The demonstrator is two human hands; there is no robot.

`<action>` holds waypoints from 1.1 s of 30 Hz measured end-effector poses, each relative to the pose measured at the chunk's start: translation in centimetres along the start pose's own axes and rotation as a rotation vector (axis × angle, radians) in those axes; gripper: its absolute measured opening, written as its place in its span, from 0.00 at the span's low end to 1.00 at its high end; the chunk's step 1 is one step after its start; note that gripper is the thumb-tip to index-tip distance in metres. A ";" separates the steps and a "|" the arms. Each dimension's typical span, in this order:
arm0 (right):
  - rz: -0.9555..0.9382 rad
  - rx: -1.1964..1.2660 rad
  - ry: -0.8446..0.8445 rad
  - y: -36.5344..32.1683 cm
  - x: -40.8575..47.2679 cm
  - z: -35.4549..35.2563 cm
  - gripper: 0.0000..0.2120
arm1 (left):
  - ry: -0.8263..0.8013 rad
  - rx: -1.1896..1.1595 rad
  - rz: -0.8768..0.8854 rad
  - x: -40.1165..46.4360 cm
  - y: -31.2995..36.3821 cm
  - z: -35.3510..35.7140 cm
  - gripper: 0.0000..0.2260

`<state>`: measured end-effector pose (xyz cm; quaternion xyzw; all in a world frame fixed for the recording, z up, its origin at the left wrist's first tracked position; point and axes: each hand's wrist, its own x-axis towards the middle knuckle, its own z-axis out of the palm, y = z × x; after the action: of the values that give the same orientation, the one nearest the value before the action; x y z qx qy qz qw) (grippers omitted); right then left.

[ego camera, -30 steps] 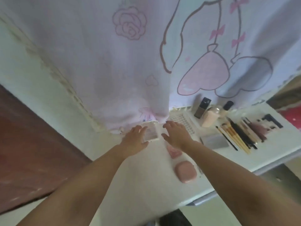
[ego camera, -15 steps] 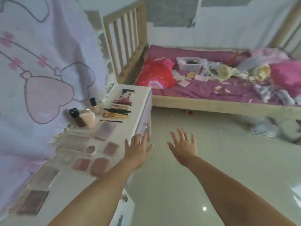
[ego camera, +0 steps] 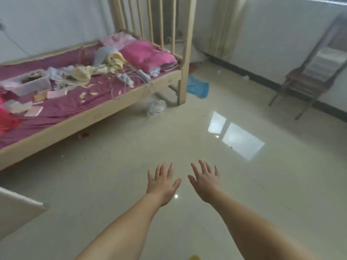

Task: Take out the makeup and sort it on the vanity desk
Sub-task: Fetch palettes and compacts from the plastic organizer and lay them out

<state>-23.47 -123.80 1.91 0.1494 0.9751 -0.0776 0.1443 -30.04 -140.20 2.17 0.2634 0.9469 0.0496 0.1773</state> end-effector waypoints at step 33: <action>0.826 0.288 0.056 65.2 32.1 -14.0 0.26 | -0.198 0.308 0.750 64.6 58.5 -5.0 0.30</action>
<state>-35.94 -50.91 -1.64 0.5476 0.8162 -0.1444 0.1144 -55.28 -56.74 -2.18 0.6171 0.7600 -0.0571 0.1959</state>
